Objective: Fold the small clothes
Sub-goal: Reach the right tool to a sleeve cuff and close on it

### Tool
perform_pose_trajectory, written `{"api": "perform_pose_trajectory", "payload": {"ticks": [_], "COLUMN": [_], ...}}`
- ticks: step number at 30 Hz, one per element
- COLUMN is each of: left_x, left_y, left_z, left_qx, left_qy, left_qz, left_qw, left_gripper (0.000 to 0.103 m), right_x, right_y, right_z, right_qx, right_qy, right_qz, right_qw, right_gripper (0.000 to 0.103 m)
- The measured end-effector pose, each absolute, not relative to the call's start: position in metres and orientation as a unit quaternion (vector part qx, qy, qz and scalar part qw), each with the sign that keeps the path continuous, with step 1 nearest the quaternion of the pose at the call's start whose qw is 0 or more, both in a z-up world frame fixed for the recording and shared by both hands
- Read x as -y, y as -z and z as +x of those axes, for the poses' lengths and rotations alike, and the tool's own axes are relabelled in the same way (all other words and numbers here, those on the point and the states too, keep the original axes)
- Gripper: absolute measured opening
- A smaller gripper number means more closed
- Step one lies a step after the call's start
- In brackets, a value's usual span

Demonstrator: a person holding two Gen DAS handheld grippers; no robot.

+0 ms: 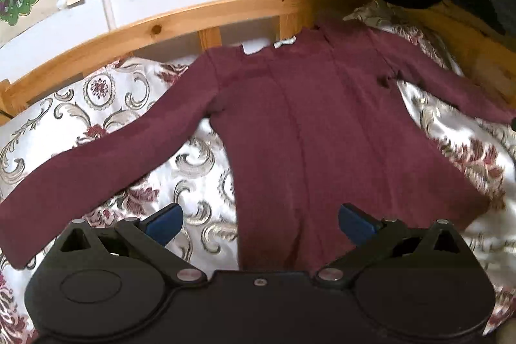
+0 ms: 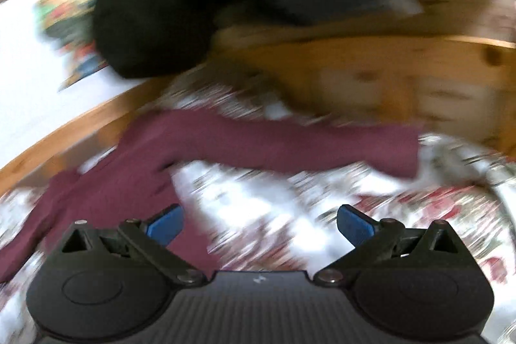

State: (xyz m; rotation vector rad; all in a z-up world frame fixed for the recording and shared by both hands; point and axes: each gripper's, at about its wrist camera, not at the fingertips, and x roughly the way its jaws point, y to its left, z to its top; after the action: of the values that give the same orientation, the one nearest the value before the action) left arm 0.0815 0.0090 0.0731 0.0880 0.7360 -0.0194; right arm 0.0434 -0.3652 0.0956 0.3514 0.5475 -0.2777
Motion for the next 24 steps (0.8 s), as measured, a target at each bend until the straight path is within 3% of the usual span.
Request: {"api": "perform_pose_trajectory", "payload": {"ticks": [5, 13, 19, 23, 24], "left_x": [-0.002, 0.008, 0.015, 0.021, 0.023], "left_y": [-0.065, -0.035, -0.030, -0.027, -0.027], "left_z": [0.083, 0.088, 0.087, 0.090, 0.090], "left_qx": [-0.344, -0.397, -0.398, -0.409, -0.410], "left_qy": [0.007, 0.030, 0.039, 0.045, 0.046], "left_qz": [-0.014, -0.040, -0.041, -0.036, -0.033], "left_qw": [0.939, 0.916, 0.916, 0.911, 0.910], "left_gripper": [0.102, 0.102, 0.102, 0.102, 0.102], "right_x": [0.435, 0.493, 0.489, 0.489, 0.489], "right_y": [-0.084, -0.057, -0.037, -0.028, -0.026], "right_z": [0.054, 0.084, 0.078, 0.091, 0.093], "right_qx": [-0.228, -0.227, -0.201, -0.231, -0.238], "right_qy": [0.255, 0.311, 0.325, 0.336, 0.338], "right_qz": [0.233, 0.274, 0.275, 0.261, 0.253], "right_qw": [0.910, 0.881, 0.882, 0.875, 0.875], "right_gripper": [0.103, 0.102, 0.079, 0.071, 0.064]}}
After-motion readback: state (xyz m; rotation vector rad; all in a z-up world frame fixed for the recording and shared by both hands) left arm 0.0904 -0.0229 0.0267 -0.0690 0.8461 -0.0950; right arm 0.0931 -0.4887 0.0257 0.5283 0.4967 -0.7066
